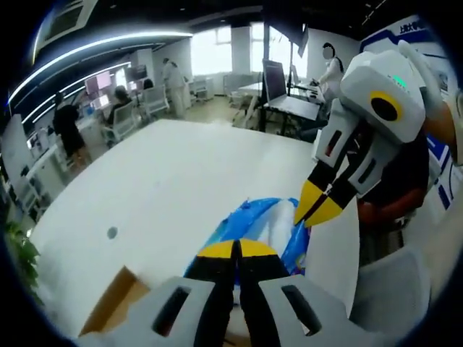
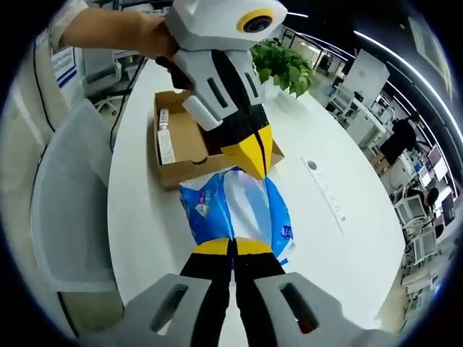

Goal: Operate the shoe box by opening the lid, removing the specified soft item, and placing it in the target area until the item is outside and the box remains undamaged.

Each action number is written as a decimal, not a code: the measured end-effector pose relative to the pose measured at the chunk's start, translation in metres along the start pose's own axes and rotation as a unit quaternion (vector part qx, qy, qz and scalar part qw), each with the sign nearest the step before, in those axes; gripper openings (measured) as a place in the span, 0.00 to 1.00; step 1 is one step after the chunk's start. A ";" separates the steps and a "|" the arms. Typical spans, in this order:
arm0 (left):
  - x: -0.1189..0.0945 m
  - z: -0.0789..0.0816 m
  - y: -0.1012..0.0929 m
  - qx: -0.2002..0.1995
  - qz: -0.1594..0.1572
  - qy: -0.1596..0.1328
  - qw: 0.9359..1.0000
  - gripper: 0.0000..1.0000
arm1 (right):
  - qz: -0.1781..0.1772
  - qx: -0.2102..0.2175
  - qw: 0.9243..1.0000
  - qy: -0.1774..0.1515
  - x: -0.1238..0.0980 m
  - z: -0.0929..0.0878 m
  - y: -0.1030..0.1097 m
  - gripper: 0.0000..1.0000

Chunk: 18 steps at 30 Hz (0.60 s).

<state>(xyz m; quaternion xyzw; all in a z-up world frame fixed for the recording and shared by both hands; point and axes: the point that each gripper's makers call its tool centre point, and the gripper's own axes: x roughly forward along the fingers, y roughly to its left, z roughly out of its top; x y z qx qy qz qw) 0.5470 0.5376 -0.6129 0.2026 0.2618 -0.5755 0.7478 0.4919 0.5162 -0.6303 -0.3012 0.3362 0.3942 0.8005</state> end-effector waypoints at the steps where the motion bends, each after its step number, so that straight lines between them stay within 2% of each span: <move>1: 0.002 0.001 0.000 0.000 -0.001 0.000 1.000 0.00 | -0.001 0.000 1.000 0.001 -0.001 -0.002 -0.002 0.00; 18: 0.042 0.022 -0.009 0.010 -0.023 0.007 1.000 0.00 | -0.008 0.005 1.000 0.016 -0.013 -0.040 -0.026 0.00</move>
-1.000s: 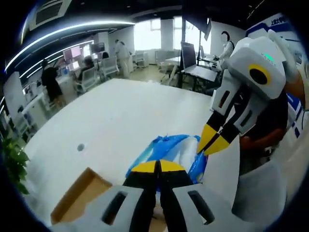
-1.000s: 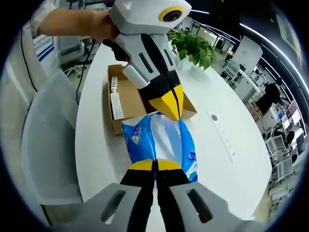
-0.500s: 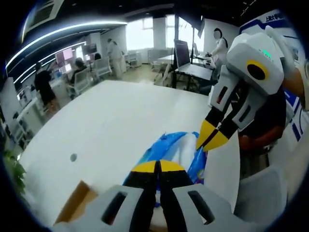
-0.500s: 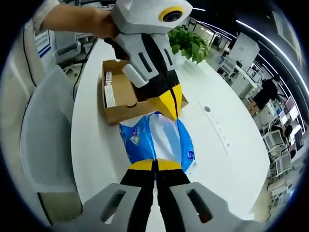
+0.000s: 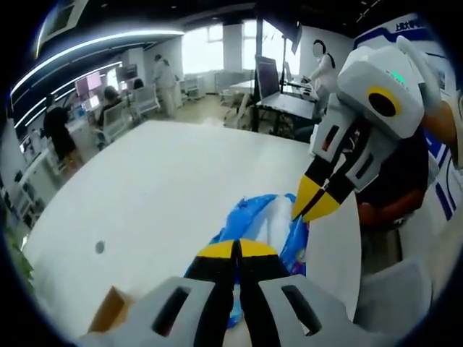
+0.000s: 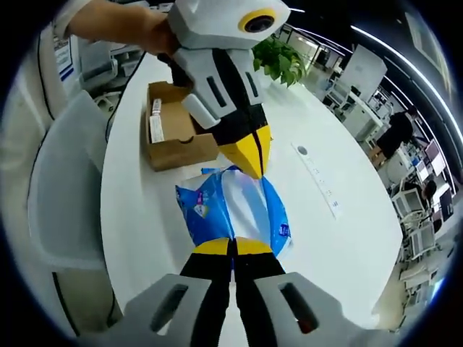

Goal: Operate the shoe box by opening the lid, removing the specified soft item, and placing it in the target area until the item is outside and the box remains undamaged.

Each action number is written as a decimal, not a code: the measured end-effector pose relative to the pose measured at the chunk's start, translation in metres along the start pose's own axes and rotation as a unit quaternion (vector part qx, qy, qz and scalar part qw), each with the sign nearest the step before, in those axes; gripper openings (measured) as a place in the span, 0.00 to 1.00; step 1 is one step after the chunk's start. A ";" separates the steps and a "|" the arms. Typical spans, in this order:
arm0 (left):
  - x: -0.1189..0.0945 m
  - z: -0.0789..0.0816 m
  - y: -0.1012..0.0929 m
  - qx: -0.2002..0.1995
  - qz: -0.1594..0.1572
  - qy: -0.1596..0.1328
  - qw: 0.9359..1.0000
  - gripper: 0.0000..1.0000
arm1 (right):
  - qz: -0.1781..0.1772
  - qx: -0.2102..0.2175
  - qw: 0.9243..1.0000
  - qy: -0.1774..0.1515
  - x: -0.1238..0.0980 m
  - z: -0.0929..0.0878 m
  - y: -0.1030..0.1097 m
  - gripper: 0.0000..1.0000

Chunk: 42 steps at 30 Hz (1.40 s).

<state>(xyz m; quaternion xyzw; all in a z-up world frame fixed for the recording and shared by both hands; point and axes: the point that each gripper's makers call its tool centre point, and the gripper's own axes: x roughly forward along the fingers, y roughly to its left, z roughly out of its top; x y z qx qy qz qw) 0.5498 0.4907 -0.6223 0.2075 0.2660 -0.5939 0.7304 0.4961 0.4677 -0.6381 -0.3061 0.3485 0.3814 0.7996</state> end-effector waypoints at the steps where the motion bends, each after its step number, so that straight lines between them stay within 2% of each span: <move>1: 0.002 0.001 -0.001 0.001 -0.001 0.001 1.000 0.00 | -0.002 0.001 1.000 0.001 -0.001 -0.004 -0.002 0.00; 15: 0.045 0.018 -0.008 -0.001 -0.025 0.003 1.000 0.00 | -0.012 0.019 1.000 0.014 -0.006 -0.043 -0.023 0.00; 32: 0.098 0.034 -0.014 0.006 -0.057 0.016 0.998 0.00 | -0.026 0.026 0.998 0.045 -0.003 -0.092 -0.053 0.00; 42: 0.128 0.034 -0.020 0.016 -0.078 0.027 0.996 0.00 | -0.026 0.033 0.997 0.063 0.003 -0.122 -0.061 0.00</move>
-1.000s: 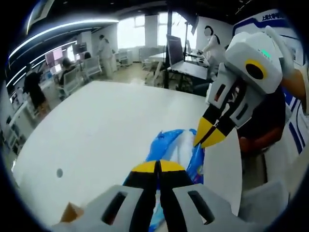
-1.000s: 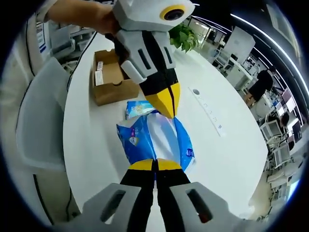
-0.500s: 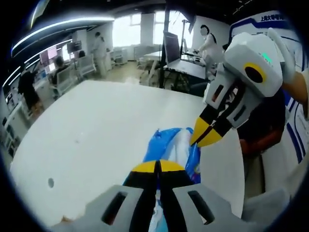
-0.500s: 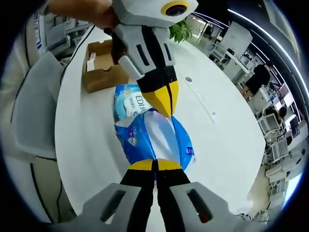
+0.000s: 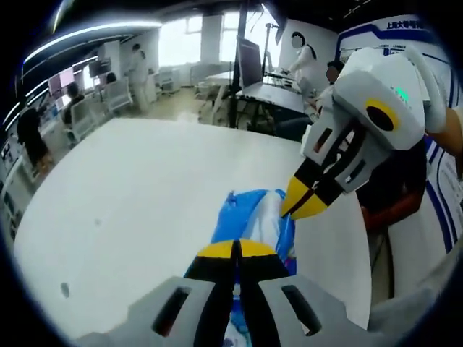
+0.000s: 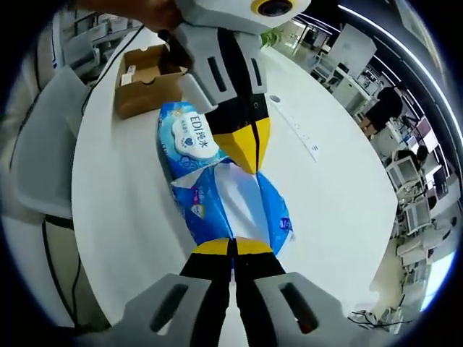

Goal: Operate the shoe box by opening the lid, removing the specified soft item, and placing it in the target area until the item is outside and the box remains undamaged.

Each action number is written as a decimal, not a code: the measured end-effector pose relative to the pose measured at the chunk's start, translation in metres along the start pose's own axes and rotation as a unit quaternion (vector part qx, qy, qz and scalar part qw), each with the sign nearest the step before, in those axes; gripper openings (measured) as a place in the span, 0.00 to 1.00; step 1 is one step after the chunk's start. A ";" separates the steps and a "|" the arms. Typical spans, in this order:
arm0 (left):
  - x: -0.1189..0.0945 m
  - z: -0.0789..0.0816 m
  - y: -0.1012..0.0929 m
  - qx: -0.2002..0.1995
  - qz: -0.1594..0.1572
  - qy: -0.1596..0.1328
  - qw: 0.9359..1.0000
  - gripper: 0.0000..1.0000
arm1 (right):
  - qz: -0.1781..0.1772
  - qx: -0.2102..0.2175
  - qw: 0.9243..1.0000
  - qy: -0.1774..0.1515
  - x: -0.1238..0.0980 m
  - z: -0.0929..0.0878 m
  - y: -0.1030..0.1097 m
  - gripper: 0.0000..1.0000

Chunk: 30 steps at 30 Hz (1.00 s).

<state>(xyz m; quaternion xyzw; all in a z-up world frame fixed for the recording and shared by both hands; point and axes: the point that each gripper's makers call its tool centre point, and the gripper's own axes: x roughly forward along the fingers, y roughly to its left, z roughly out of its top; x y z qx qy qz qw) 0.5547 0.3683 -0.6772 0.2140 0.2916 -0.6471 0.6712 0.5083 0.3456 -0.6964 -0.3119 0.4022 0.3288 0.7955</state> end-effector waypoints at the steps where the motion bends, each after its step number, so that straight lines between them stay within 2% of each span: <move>1: 0.003 0.000 0.001 0.000 0.000 0.000 1.000 0.00 | 0.000 0.001 1.000 0.002 0.001 -0.002 -0.001 0.00; 9: 0.025 -0.012 0.004 -0.006 -0.012 0.012 1.000 0.00 | 0.005 0.001 1.000 0.014 0.022 -0.020 0.000 0.00; 15: 0.032 -0.021 0.008 -0.012 -0.014 0.019 1.000 0.00 | 0.006 0.006 1.000 0.017 0.034 -0.026 0.000 0.00; 22: 0.039 -0.033 0.011 -0.017 -0.017 0.027 0.999 0.00 | 0.015 0.006 1.000 0.018 0.046 -0.028 0.006 0.00; 30: 0.042 -0.035 0.011 -0.019 -0.018 0.028 0.999 0.00 | 0.015 0.014 1.000 0.014 0.048 -0.028 0.008 0.00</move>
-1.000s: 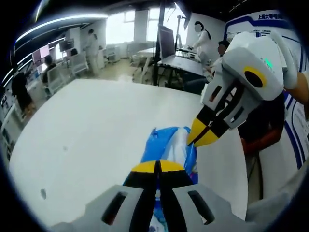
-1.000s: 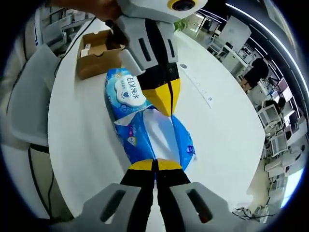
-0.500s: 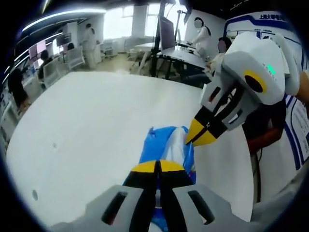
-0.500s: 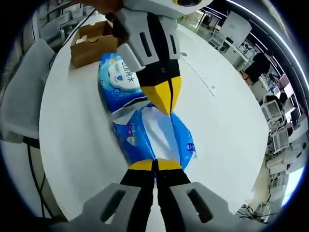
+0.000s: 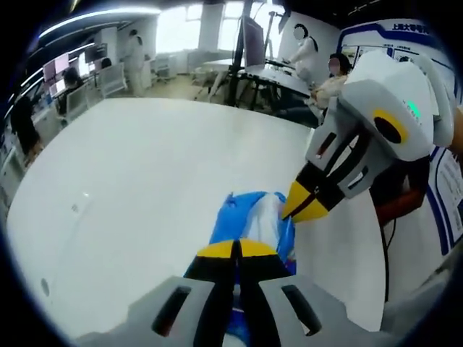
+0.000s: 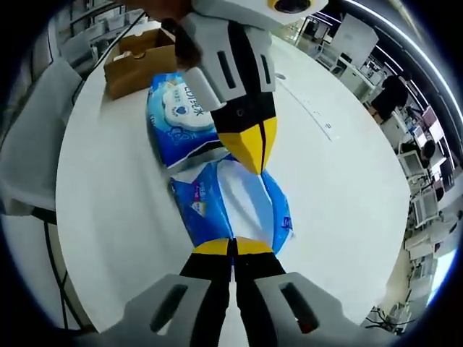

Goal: Operate the shoe box by opening the lid, removing the specified soft item, and placing it in the target area until the item is outside and the box remains undamaged.

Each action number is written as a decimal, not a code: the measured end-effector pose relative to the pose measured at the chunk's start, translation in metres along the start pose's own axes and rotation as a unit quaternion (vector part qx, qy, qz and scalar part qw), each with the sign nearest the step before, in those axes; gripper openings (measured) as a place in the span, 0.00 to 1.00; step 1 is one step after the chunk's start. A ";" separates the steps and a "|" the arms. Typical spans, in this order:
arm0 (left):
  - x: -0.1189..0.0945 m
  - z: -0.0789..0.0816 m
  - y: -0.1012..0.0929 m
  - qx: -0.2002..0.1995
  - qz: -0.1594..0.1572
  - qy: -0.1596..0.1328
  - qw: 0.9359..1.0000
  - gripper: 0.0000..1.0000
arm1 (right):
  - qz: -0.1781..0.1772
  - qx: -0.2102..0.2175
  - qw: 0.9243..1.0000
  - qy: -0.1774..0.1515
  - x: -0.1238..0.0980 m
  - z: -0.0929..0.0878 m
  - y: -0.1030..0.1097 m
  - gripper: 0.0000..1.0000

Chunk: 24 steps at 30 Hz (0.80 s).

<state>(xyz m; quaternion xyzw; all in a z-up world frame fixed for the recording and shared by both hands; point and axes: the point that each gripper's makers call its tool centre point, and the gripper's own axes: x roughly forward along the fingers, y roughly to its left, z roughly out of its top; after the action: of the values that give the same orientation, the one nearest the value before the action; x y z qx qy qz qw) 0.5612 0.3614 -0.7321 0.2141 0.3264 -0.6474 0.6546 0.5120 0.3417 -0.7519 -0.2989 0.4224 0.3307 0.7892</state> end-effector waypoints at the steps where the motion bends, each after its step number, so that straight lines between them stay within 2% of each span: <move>1: 0.000 0.000 0.000 0.000 -0.001 0.001 1.000 0.00 | 0.000 0.001 1.000 -0.001 0.000 0.000 0.000 0.00; 13: 0.001 -0.003 0.000 -0.005 0.006 0.003 1.000 0.00 | -0.003 0.002 1.000 0.006 0.000 -0.001 0.003 0.00; 19: -0.003 -0.003 0.001 0.004 0.011 0.006 1.000 0.05 | -0.004 0.000 1.000 0.002 -0.002 0.002 0.005 0.10; 24: -0.011 -0.005 0.001 0.009 0.014 0.010 1.000 0.07 | -0.006 -0.001 1.000 0.004 -0.008 0.004 0.008 0.13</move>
<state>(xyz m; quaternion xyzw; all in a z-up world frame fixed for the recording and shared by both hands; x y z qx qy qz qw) 0.5619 0.3722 -0.7280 0.2316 0.3238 -0.6387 0.6585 0.5046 0.3471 -0.7442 -0.3035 0.4230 0.3254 0.7893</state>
